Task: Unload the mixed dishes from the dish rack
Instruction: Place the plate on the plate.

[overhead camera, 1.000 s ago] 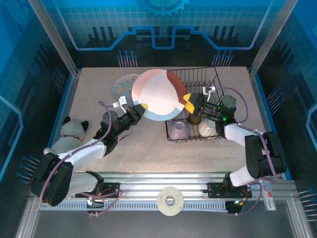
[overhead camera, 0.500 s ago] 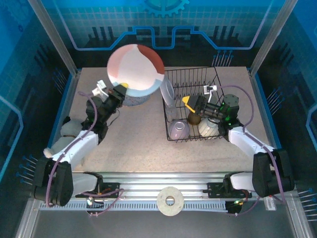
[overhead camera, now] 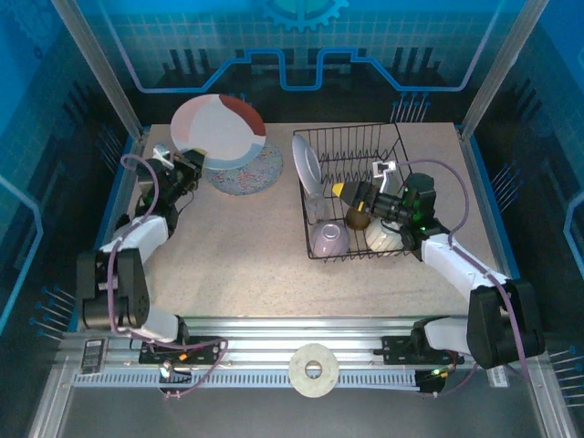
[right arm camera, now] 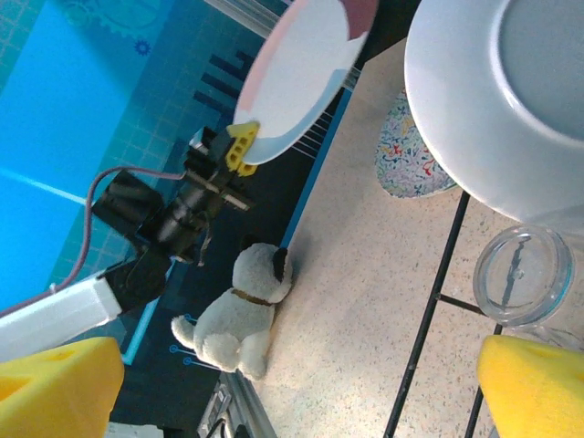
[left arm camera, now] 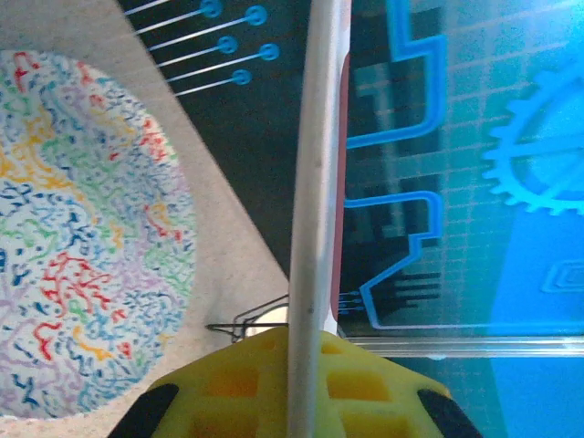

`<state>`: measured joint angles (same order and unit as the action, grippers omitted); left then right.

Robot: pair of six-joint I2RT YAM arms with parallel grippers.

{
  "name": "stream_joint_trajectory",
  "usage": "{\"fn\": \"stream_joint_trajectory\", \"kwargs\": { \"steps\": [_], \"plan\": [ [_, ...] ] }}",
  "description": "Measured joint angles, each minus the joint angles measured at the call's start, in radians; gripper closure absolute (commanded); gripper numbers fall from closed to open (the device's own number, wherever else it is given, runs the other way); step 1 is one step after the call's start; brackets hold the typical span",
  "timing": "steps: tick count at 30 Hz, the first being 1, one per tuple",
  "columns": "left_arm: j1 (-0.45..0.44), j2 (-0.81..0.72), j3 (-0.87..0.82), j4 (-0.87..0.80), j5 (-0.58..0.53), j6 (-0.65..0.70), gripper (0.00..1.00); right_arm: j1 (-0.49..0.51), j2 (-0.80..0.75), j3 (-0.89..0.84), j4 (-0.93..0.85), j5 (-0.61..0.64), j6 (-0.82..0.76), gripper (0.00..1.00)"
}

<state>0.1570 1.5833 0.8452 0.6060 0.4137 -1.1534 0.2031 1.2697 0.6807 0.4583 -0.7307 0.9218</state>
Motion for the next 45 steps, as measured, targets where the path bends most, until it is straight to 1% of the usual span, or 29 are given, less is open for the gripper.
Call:
{"fn": "stream_joint_trajectory", "kwargs": {
  "steps": [5, 13, 29, 31, 34, 36, 41, 45],
  "plan": [
    [-0.002, 0.114, 0.056, -0.04, 0.056, 0.011, 1.0, 0.002, 0.0, 0.0, -0.015, 0.013, -0.016, 0.0],
    [-0.002, 0.251, 0.109, -0.066, 0.09, 0.021, 1.0, 0.01, 0.0, 0.002, -0.043, 0.025, -0.037, 0.0],
    [-0.011, 0.357, 0.164, -0.098, 0.108, 0.054, 1.0, 0.032, 0.0, 0.021, -0.067, 0.035, -0.067, 0.0],
    [-0.015, 0.367, 0.167, -0.099, 0.109, 0.056, 0.98, 0.032, 0.0, 0.023, -0.067, 0.035, -0.067, 0.0],
    [-0.02, 0.383, 0.169, -0.1, 0.111, 0.056, 0.93, 0.032, 0.0, 0.027, -0.074, 0.035, -0.071, 0.0],
    [-0.022, 0.386, 0.171, -0.096, 0.114, 0.057, 0.86, 0.033, 0.0, 0.031, -0.078, 0.035, -0.074, 0.0],
    [-0.026, 0.386, 0.182, -0.093, 0.119, 0.063, 0.62, 0.034, 0.0, 0.034, -0.086, 0.035, -0.078, 0.0],
    [-0.028, 0.386, 0.182, -0.102, 0.119, 0.082, 0.45, 0.034, 0.0, 0.034, -0.09, 0.035, -0.078, 0.0]
  ]
}}
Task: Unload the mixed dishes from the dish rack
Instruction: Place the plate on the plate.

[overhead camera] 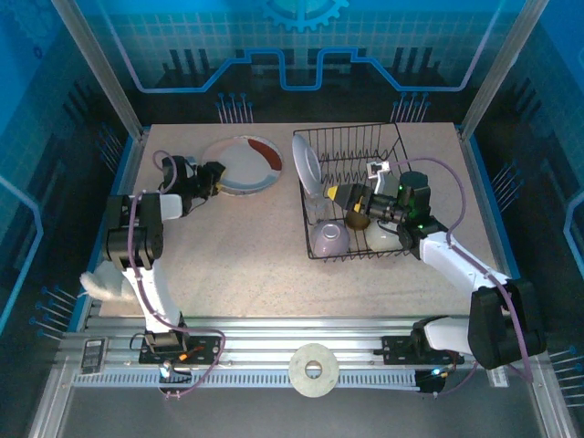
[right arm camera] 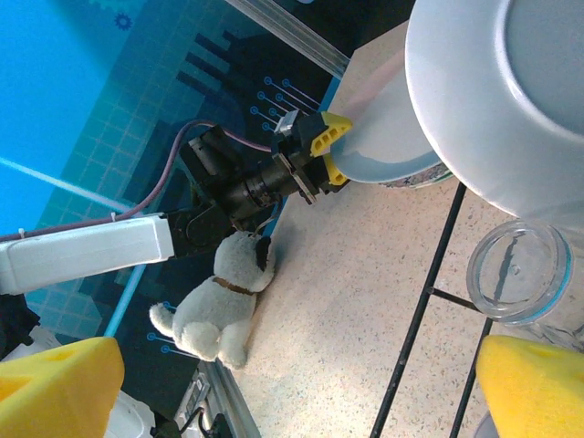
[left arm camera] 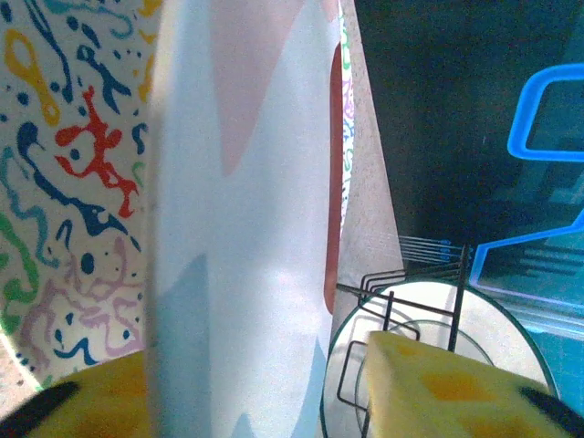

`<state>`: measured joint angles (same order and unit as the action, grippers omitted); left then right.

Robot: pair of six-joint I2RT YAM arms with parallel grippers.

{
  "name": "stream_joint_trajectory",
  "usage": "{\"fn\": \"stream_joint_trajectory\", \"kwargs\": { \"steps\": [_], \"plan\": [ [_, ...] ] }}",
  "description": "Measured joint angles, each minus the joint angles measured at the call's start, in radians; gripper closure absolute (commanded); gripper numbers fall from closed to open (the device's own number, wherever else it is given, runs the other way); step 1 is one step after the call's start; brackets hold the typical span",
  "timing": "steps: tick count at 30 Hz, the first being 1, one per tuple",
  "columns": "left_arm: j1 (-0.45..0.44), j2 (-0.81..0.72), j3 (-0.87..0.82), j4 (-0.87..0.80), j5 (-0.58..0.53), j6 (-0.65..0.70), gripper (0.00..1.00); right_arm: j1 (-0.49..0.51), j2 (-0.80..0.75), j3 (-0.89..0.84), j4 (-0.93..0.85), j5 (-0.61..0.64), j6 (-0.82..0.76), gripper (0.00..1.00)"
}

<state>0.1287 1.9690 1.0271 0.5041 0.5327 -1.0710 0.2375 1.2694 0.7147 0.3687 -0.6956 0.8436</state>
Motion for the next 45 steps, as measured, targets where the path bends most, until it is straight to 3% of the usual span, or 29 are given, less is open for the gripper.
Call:
{"fn": "stream_joint_trajectory", "kwargs": {
  "steps": [6, 10, 31, 45],
  "plan": [
    [-0.001, 0.0, 0.005, -0.044, -0.005, 0.037, 0.22, 0.0, 0.0, 0.0, -0.006, 0.0, -0.004, 0.0],
    [-0.001, -0.002, 0.023, -0.121, -0.015, 0.088, 0.01, 0.0, 0.0, 0.0, -0.013, 0.0, -0.008, 0.0],
    [-0.021, -0.026, 0.234, -0.602, -0.153, 0.27, 0.01, 0.006, 0.0, 0.001, -0.021, 0.0, -0.011, 0.0],
    [-0.047, 0.033, 0.369, -0.785, -0.238, 0.295, 0.01, 0.006, 0.0, 0.011, -0.029, 0.001, -0.014, 0.0]
  ]
}}
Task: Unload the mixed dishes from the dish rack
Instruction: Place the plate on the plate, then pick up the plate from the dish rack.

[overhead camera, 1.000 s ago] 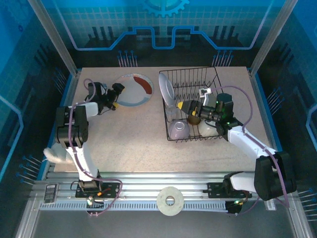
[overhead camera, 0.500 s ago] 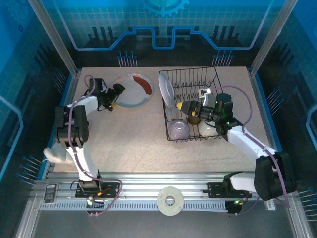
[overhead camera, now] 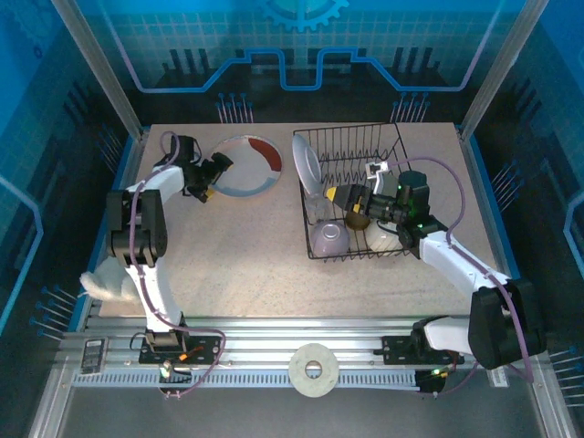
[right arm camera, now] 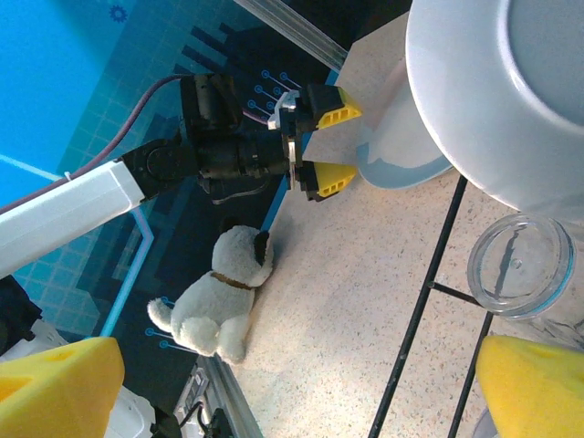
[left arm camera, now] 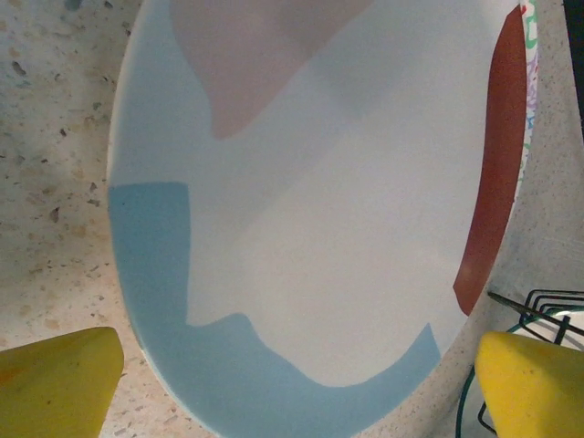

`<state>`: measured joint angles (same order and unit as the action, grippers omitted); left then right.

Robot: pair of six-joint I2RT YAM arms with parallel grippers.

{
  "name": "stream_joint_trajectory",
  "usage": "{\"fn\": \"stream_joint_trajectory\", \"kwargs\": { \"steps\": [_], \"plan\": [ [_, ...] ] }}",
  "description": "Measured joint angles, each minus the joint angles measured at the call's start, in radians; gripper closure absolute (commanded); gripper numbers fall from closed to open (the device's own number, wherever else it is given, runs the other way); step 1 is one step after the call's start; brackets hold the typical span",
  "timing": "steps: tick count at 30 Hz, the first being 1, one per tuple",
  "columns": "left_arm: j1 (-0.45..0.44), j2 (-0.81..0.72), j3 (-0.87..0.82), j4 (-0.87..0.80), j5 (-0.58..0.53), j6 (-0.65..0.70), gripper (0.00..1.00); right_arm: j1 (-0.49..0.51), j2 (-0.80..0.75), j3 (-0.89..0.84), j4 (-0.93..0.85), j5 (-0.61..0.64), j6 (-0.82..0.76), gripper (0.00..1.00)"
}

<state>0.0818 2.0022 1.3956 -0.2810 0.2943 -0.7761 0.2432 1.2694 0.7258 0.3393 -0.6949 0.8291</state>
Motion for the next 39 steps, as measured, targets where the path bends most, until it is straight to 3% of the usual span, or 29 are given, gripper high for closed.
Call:
{"fn": "stream_joint_trajectory", "kwargs": {
  "steps": [11, 16, 21, 27, 32, 35, 39],
  "plan": [
    [0.0, 0.012, 0.009, -0.029, -0.026, 0.014, 0.01, 0.001, 0.0, 0.005, -0.031, 0.011, -0.023, 0.0],
    [0.0, -0.079, -0.033, -0.087, -0.07, 0.052, 0.01, 0.018, -0.009, 0.021, -0.095, 0.047, -0.064, 0.0],
    [-0.001, -0.296, -0.108, -0.083, -0.054, 0.045, 0.01, 0.04, -0.028, 0.047, -0.169, 0.094, -0.118, 0.0],
    [-0.011, -0.565, -0.198, -0.042, 0.064, 0.023, 0.01, 0.065, -0.065, 0.093, -0.291, 0.188, -0.202, 0.0],
    [-0.013, -0.839, -0.342, -0.02, 0.159, 0.03, 0.01, 0.111, -0.088, 0.183, -0.453, 0.365, -0.286, 0.0],
    [-0.015, -1.044, -0.513, 0.07, 0.21, 0.017, 0.01, 0.171, -0.081, 0.265, -0.566, 0.504, -0.335, 0.0],
    [-0.016, -1.214, -0.693, 0.129, 0.278, 0.021, 0.01, 0.277, 0.013, 0.447, -0.723, 0.683, -0.394, 0.0]
  ]
}}
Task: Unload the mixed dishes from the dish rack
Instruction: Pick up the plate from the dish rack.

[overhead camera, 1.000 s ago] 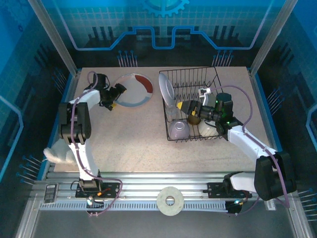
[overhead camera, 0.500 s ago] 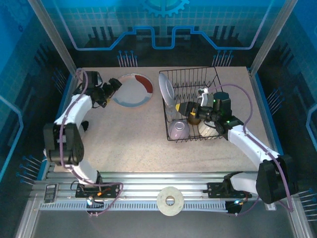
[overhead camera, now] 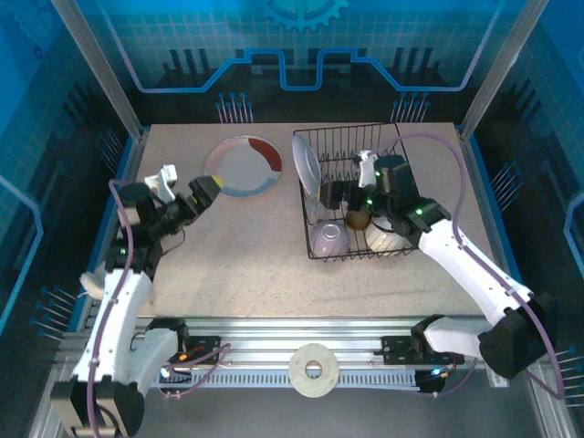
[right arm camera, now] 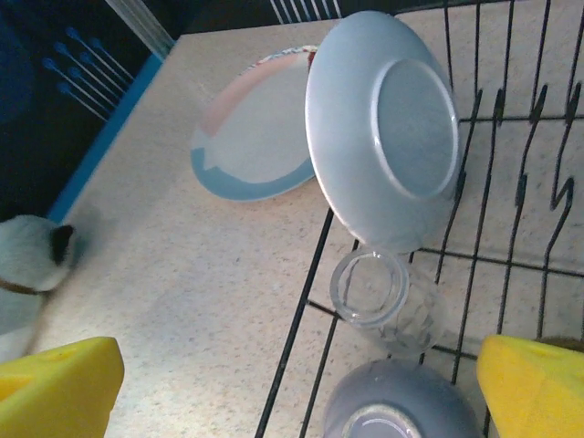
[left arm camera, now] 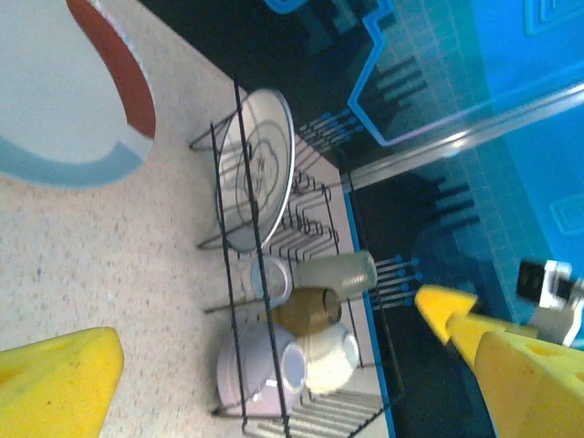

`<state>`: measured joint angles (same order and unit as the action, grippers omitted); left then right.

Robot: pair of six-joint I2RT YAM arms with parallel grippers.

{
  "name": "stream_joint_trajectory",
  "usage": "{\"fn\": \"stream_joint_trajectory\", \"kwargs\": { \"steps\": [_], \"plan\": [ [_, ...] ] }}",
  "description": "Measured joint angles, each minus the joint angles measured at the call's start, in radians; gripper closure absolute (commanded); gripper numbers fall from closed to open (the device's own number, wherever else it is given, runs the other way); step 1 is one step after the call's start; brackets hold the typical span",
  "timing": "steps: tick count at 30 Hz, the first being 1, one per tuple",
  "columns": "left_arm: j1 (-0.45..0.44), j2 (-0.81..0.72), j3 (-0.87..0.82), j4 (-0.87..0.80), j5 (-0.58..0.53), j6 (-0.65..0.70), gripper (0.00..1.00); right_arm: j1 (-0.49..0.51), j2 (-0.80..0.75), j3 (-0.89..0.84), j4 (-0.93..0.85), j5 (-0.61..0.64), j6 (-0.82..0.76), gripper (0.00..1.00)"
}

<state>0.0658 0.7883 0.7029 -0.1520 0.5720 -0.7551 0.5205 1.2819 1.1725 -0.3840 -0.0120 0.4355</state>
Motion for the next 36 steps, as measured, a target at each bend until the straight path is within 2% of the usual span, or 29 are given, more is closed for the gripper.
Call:
{"fn": "stream_joint_trajectory", "kwargs": {
  "steps": [5, 11, 18, 29, 36],
  "plan": [
    [0.0, -0.153, -0.079, -0.037, 0.028, 0.031, 0.01, 0.109, 0.127, 0.139, -0.106, 0.156, -0.051, 0.0],
    [-0.003, -0.336, -0.082, -0.137, 0.024, 0.129, 0.01, 0.138, 0.283, 0.264, -0.181, 0.243, -0.067, 0.0],
    [-0.009, -0.352, -0.027, -0.309, -0.021, 0.254, 0.01, 0.149, 0.458, 0.441, -0.219, 0.303, -0.07, 0.0],
    [-0.016, -0.408, -0.027, -0.341, -0.051, 0.311, 0.01, 0.162, 0.664, 0.62, -0.264, 0.432, -0.04, 0.01],
    [-0.017, -0.41, -0.027, -0.341, -0.051, 0.311, 0.01, 0.17, 0.731, 0.673, -0.275, 0.507, -0.022, 0.12]
  ]
}}
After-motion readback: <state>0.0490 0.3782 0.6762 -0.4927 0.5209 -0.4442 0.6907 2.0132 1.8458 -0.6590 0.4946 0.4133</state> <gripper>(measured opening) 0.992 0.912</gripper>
